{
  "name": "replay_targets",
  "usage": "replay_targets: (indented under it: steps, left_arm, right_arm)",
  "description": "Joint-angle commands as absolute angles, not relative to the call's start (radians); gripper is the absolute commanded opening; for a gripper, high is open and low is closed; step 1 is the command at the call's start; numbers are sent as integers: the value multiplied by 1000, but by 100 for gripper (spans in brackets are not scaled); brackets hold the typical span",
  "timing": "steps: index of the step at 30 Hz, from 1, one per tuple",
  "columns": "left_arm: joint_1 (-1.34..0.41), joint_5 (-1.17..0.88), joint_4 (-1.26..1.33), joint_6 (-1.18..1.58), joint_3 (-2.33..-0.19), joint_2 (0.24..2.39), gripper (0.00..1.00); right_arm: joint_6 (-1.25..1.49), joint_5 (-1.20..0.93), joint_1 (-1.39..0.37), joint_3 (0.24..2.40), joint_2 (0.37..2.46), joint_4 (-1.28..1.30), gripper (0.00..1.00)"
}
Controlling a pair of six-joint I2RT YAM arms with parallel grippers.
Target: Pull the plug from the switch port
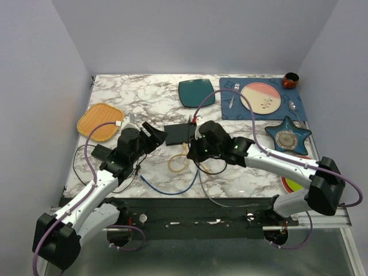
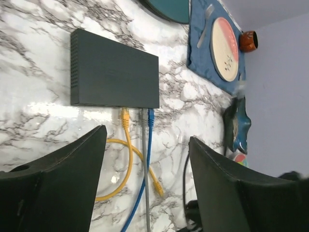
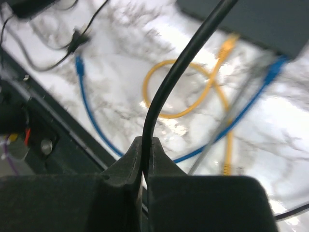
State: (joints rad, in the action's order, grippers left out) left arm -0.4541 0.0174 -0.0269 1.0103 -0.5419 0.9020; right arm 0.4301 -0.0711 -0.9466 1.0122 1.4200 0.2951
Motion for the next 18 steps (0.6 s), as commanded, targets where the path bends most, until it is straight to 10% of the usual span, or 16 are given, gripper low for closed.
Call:
replay_targets:
  steps: [1,10,13,14,18]
  left_arm:
    - [-440,130,-159,1002,-551,865,81]
    - [-439,94,-164,1046,-479,873,77]
    - [-439,95,-146,1058,-448,858,78]
    - [-439,95,-140,1063,-442,856,80]
    - [-439,113,-166,1071,-443,857,83]
  right_arm:
    - [452,290,-916,1132,1373,506,1]
    - [531,368,-635,982,1359,551,1]
    - [532,385,-635,933,1377,519,31]
    - [534,388,-635,914,1374,508,59]
    - [519,410,-640,937,1344,483,81]
